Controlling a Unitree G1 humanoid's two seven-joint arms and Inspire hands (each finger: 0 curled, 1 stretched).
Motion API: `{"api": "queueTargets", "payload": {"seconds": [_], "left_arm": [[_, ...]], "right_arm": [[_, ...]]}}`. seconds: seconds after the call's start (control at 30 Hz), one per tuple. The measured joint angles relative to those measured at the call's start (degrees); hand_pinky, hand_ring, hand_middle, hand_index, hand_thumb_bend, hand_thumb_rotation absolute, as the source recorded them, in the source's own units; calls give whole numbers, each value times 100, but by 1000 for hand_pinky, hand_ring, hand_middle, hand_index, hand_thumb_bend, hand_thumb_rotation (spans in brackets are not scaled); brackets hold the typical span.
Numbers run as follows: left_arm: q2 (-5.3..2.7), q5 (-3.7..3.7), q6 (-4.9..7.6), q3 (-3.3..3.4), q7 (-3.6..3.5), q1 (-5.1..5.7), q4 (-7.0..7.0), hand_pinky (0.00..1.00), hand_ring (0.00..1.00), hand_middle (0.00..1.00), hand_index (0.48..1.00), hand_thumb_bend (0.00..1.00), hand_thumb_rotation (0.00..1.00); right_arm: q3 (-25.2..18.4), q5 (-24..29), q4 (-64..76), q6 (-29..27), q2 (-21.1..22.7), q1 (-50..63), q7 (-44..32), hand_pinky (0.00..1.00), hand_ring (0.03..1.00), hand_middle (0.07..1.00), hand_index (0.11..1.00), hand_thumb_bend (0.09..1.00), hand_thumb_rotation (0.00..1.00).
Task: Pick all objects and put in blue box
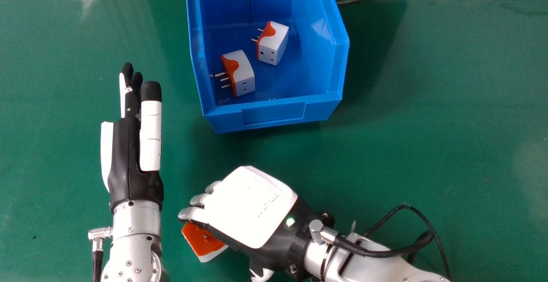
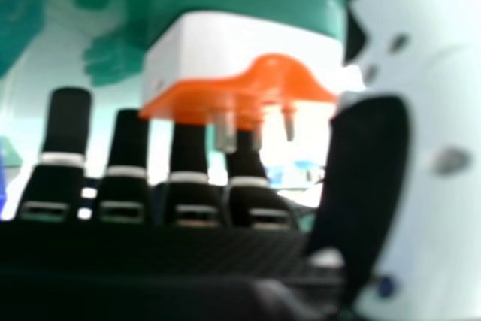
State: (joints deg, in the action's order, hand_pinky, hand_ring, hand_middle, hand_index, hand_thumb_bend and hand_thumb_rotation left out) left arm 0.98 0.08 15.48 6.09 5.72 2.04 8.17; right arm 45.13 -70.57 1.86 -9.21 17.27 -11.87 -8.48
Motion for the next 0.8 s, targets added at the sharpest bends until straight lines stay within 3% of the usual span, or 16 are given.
{"api": "queueTargets", "payload": {"seconds": [0.2,0.3,0.67,0.8], "left_arm": [[-3,-13,0,-1,1,0,0,1000,1000,1000,1000,896,1000],[-5,-5,4,-3,39,0,0,1000,1000,1000,1000,895,1000],[-15,-13,3,-4,35,0,0,1000,1000,1000,1000,895,1000],[-49,-22,-2,0,49,0,-1,1000,1000,1000,1000,896,1000]], "right_arm": [[47,-117,-113,4,-57,-2,145,650,843,868,851,717,67],[49,-117,-155,3,-76,-4,198,652,846,872,860,717,66],[62,-98,-384,-49,-108,-87,526,655,846,878,883,704,64],[60,-74,-467,-145,-104,-121,658,650,839,874,883,699,66]]}}
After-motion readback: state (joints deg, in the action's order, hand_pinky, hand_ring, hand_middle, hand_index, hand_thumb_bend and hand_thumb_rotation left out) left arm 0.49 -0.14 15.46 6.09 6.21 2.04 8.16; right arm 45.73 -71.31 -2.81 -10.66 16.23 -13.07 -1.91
